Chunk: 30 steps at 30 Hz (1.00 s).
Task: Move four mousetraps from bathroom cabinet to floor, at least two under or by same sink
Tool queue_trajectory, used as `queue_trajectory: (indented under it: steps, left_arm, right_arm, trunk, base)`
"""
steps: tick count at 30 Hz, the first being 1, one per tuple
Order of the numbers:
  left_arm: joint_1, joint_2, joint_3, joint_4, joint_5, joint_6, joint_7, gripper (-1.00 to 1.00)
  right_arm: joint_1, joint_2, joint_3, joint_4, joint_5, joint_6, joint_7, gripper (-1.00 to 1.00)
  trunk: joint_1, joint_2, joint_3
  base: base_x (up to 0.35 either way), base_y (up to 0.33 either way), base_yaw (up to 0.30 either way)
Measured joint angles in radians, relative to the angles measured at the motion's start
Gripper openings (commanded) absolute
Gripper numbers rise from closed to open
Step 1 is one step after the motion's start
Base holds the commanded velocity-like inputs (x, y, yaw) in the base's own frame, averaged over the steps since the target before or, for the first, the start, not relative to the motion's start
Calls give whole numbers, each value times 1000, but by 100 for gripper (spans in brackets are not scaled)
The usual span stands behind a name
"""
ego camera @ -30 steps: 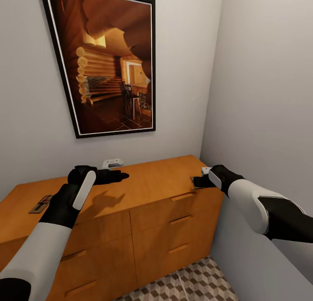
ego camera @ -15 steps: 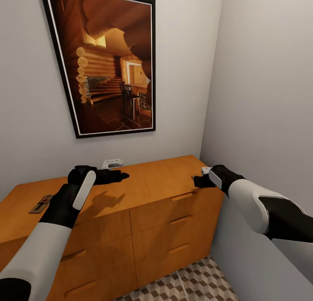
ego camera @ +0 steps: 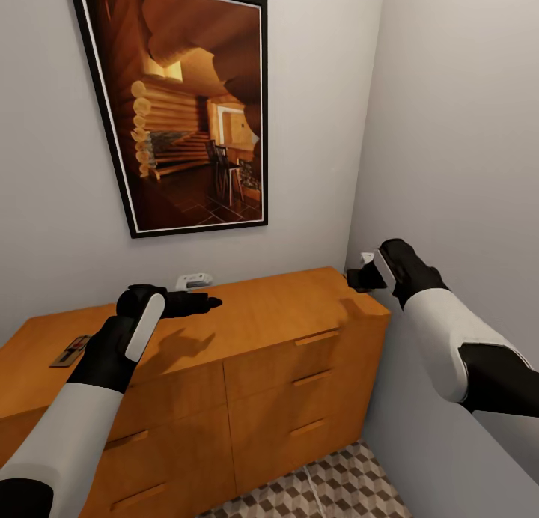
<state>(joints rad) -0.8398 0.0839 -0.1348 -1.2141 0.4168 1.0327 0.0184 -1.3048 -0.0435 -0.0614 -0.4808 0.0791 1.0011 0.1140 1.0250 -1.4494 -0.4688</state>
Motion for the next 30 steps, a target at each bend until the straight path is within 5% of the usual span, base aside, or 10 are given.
queue_trajectory:
  steps: [30]
  left_arm:
    - [0, 4, 3, 19, 7, 7, -3, 100]
  right_arm:
    - [0, 0, -1, 24, -3, 2, 1, -100]
  trunk:
    - [0, 0, 0]
  base:
    - [0, 0, 0]
